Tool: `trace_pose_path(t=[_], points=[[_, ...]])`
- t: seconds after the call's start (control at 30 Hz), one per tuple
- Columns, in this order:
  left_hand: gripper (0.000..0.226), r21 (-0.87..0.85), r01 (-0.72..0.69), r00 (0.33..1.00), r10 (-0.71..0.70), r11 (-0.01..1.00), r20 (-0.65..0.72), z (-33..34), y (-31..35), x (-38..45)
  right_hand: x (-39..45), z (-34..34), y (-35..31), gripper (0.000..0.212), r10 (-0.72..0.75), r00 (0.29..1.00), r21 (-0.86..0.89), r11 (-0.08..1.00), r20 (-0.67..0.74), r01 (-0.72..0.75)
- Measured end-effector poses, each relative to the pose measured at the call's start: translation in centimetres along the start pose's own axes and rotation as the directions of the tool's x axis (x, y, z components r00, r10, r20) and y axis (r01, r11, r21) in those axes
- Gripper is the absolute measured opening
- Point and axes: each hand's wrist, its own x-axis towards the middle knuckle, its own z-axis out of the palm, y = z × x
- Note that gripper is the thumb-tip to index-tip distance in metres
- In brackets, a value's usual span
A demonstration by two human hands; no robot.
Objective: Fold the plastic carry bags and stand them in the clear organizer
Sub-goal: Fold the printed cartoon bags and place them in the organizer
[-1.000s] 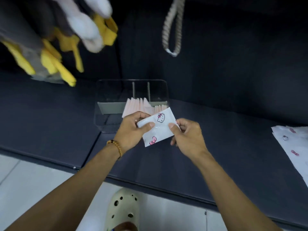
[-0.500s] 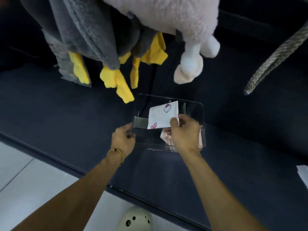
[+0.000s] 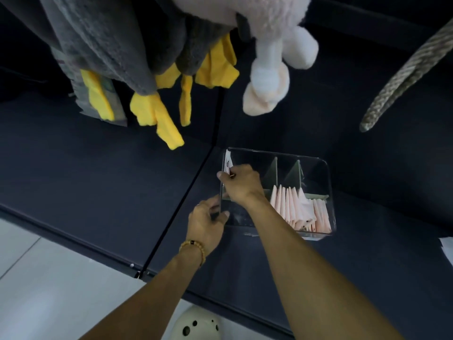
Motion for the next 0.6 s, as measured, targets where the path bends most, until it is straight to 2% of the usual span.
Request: trace_pose_path(t=[0.03, 0.1, 0.17, 0.23, 0.27, 0.33, 0.4, 0.47, 0.53, 0.6], points=[[0.045, 0.006, 0.002, 1.0, -0.002, 1.0, -0.002, 0.1, 0.1, 0.1, -0.3, -0.2, 0.3, 0.034, -0.009, 1.0, 0.024, 1.0, -0.001, 0.009], [0.04, 0.028, 0.006, 1.0, -0.006, 1.0, -0.007, 0.3, 0.2, 0.3, -1.6, -1.0, 1.3, 0.024, -0.112, 0.985, -0.01, 0.994, -0.133, 0.112], [0.04, 0.039, 0.004, 1.0, -0.004, 0.999, -0.016, 0.6, 0.2, 0.1, -3.6, -2.0, 3.0, 0.016, -0.262, 0.897, -0.187, 0.96, -0.356, 0.206], [0.037, 0.03, 0.004, 0.999, -0.003, 1.0, -0.044, 0.8, 0.3, -0.4, -5.4, -2.9, 5.2, 0.033, -0.354, 0.777, -0.402, 0.904, -0.521, 0.143], [0.033, 0.018, -0.001, 0.998, 0.002, 1.0, -0.07, 0.9, 0.4, -0.8, -6.0, -3.1, 6.2, 0.049, -0.336, 0.761, -0.468, 0.883, -0.555, 0.048], [0.029, -0.005, -0.025, 0.99, 0.024, 1.0, -0.136, 1.2, 0.8, -1.6, -6.7, -3.5, 7.7, 0.084, -0.153, 0.842, -0.497, 0.855, -0.517, -0.149], [0.031, -0.035, -0.035, 0.981, 0.027, 0.999, -0.193, 1.3, 1.3, -2.4, -6.7, -3.5, 8.5, 0.098, 0.017, 0.888, -0.44, 0.864, -0.46, -0.245], [0.032, -0.079, -0.027, 0.977, 0.01, 0.996, -0.215, 1.3, 1.9, -3.0, -6.2, -3.8, 9.1, 0.084, 0.081, 0.872, -0.272, 0.933, -0.483, -0.237], [0.029, -0.109, -0.023, 0.977, -0.001, 0.994, -0.214, 1.4, 2.5, -3.6, -5.9, -4.7, 9.4, 0.053, 0.143, 0.84, -0.087, 0.972, -0.523, -0.22], [0.024, -0.139, -0.019, 0.98, -0.009, 0.99, -0.198, 1.8, 3.1, -4.2, -5.8, -5.7, 10.0, 0.038, 0.193, 0.856, -0.002, 0.975, -0.479, -0.221]])
